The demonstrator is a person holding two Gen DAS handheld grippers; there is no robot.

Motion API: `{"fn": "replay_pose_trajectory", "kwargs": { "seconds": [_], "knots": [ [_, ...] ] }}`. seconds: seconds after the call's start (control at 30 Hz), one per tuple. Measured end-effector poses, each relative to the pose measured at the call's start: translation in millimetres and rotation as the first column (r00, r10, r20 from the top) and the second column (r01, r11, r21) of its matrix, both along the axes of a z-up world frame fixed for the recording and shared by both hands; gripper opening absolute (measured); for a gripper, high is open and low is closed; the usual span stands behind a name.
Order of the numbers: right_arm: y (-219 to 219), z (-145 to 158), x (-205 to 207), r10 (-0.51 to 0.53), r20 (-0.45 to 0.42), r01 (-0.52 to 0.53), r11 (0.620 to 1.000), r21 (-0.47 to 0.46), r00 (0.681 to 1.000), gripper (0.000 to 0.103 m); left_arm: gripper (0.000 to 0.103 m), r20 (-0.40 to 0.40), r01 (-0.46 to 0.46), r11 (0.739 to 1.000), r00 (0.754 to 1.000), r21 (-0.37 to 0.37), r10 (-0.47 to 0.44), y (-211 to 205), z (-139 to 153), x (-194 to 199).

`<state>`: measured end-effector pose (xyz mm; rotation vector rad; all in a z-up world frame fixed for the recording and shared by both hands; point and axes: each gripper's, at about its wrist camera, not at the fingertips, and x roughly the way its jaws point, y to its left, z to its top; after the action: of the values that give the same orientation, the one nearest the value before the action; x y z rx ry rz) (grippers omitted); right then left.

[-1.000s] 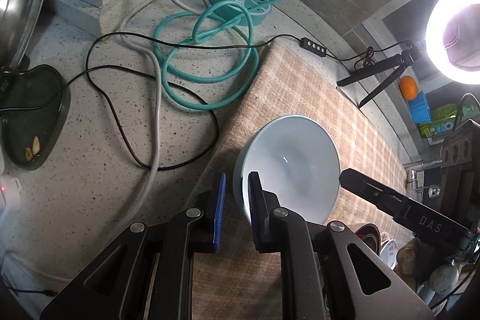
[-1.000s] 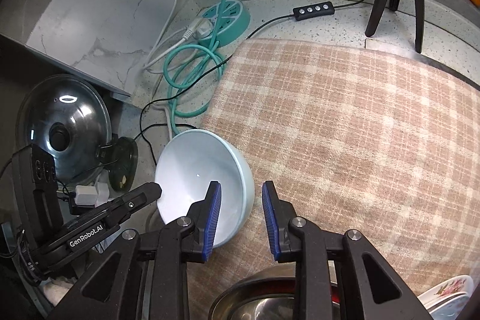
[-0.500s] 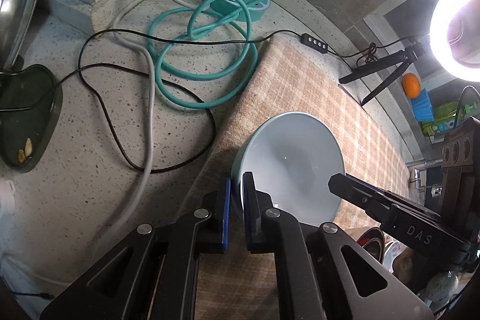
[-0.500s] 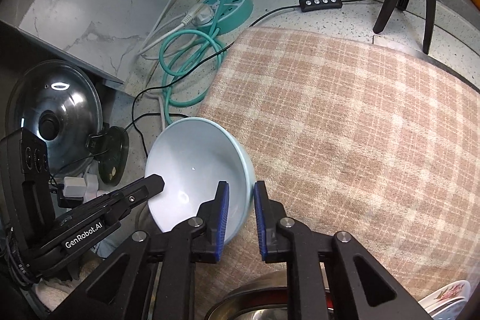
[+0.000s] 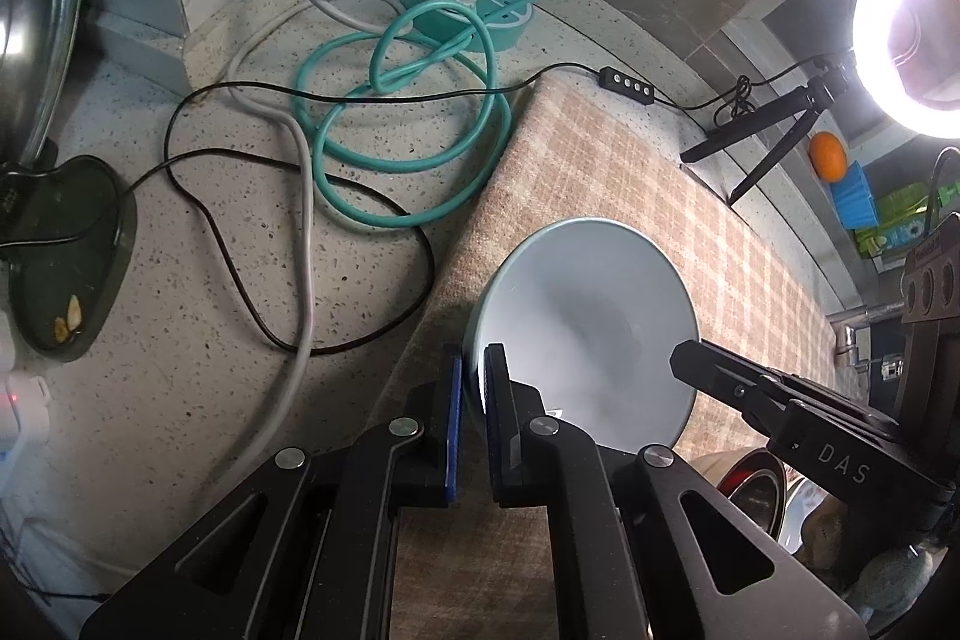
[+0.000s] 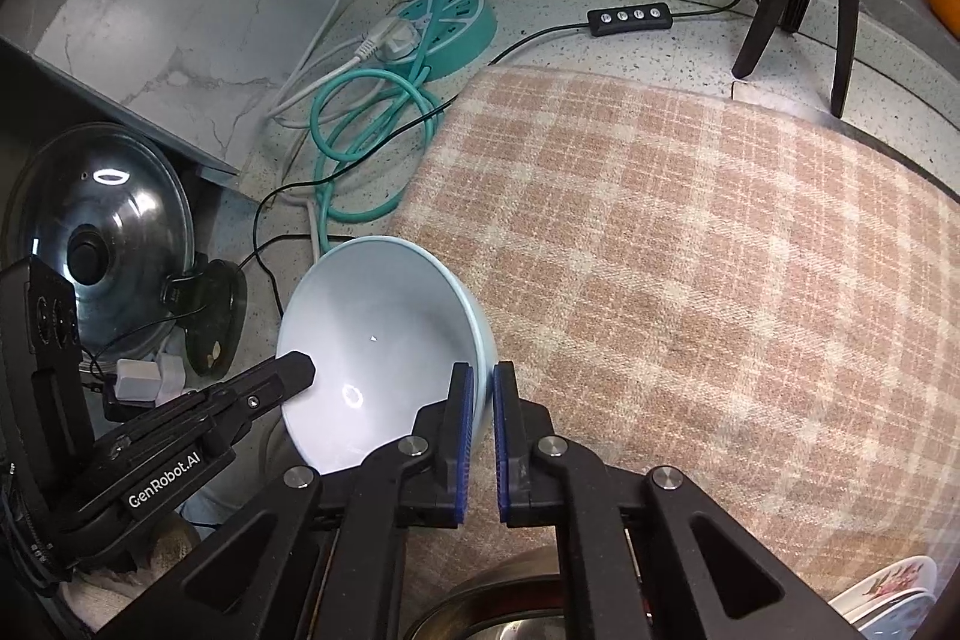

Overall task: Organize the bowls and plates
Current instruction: 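Close both grippers on the light-blue bowl rim, then lift the light-blue bowl with both grippers and lower it into the saucepan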

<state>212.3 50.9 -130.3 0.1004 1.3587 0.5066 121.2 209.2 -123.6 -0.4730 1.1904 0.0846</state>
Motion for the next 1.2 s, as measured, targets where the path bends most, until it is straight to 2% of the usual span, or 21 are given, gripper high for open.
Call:
{"fn": "replay_pose_trajectory", "kwargs": {
  "seconds": [0.13, 0.27, 0.4, 0.9, 1.2],
  "knots": [
    [-1, 9, -7, 0.008, 0.024, -0.008, 1.0, 0.0, 1.0, 0.006, 0.005, 0.017, 0.002, 1.0, 1.0, 0.007, -0.002, -3, 8, -6],
    [-8, 20, -15, 0.004, 0.038, -0.004, 1.0, 0.025, 0.999, 0.006, 0.005, 0.067, 0.013, 0.999, 0.998, 0.04, -0.016, -10, 28, -17],
    [-15, 32, -26, 0.003, 0.056, -0.006, 0.999, 0.045, 0.998, 0.006, 0.005, 0.096, 0.016, 0.999, 0.995, 0.031, -0.019, -12, 42, -25],
    [-47, 79, -58, -0.016, 0.139, 0.006, 0.997, 0.072, 0.99, 0.006, 0.005, 0.144, 0.08, 0.996, 0.986, 0.034, -0.084, -43, 72, -49],
    [-83, 89, -80, -0.056, 0.149, 0.045, 0.996, 0.076, 0.987, 0.006, 0.006, 0.15, 0.145, 0.989, 0.977, 0.033, -0.148, -73, 80, -63]
  ]
}}
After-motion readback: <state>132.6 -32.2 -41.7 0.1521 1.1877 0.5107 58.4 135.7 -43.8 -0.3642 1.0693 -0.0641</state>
